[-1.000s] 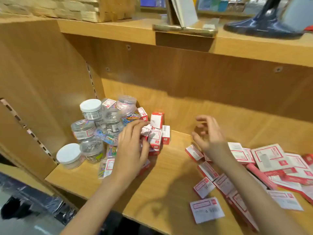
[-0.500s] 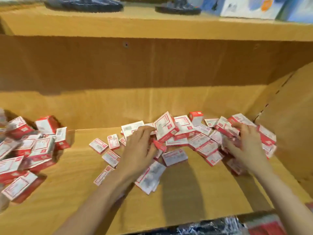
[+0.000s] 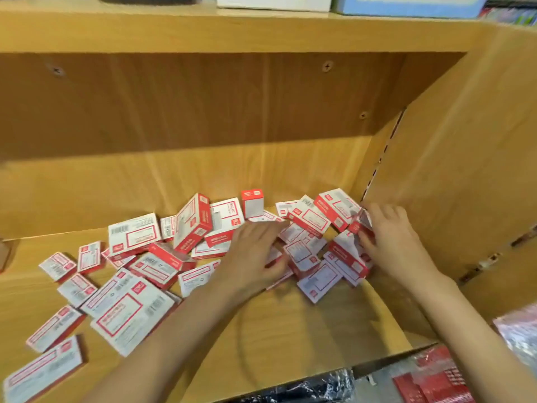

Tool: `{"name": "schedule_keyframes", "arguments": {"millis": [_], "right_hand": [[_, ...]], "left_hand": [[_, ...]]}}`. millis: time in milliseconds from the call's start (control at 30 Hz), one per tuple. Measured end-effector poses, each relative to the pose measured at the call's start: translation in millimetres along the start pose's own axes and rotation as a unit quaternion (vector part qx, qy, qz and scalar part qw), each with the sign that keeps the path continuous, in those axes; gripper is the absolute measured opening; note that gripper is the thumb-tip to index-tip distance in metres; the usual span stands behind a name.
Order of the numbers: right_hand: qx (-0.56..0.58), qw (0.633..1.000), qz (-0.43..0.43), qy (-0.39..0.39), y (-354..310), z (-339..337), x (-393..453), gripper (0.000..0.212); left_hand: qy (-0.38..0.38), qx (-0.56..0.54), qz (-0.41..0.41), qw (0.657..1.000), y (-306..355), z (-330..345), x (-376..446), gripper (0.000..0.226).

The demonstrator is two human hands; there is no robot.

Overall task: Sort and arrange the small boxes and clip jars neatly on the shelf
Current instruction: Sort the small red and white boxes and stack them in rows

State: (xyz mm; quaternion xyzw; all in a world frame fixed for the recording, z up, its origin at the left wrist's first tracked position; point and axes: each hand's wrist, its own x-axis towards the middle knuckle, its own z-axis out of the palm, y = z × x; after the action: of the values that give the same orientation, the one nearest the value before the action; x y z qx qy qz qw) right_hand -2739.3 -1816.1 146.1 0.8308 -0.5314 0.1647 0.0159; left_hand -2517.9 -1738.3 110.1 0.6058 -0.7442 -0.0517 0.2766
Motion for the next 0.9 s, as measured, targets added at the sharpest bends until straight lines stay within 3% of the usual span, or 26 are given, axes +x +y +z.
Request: {"name": "schedule_keyframes", "arguments": {"millis": [100, 233, 400, 500, 600, 700, 900], "right_hand": [[-0.022, 0.998, -0.005, -0.050, 5.9, 10.4, 0.9, 0.041], [0.173, 0.984, -0.034, 0.019, 0.3, 6.6, 3.9, 0.043], [0.465, 0.883, 0.057, -0.041, -29.5, 6.4, 7.9, 0.036], [0.581, 0.805, 0.094, -0.076, -57.9, 11.4, 16.6, 0.028], [0.599, 0.796, 0.051, -0.068, -91.8, 14.6, 27.7, 0.018], [0.634, 0.761, -0.022, -0.135, -139.0, 18.3, 37.9, 0.014], [0.573, 0.756, -0.142, -0.283, -254.9, 35.4, 43.5, 0.048]], "left_hand": [[-0.090, -0.006, -0.036, 0.995, 16.1, 14.1, 10.0, 0.069], [-0.074, -0.047, -0.064, 0.994, 20.0, 18.1, 11.9, 0.069], [0.066, -0.272, -0.178, 0.943, 16.7, -6.2, 1.7, 0.062], [0.120, -0.310, -0.205, 0.921, 8.1, -24.1, -3.1, 0.056], [0.153, -0.294, -0.214, 0.919, -1.0, -44.5, -18.8, 0.058], [0.184, -0.271, -0.212, 0.921, -15.7, -67.5, -41.4, 0.063], [0.270, -0.170, -0.226, 0.920, -64.0, -124.9, -104.6, 0.059]]}}
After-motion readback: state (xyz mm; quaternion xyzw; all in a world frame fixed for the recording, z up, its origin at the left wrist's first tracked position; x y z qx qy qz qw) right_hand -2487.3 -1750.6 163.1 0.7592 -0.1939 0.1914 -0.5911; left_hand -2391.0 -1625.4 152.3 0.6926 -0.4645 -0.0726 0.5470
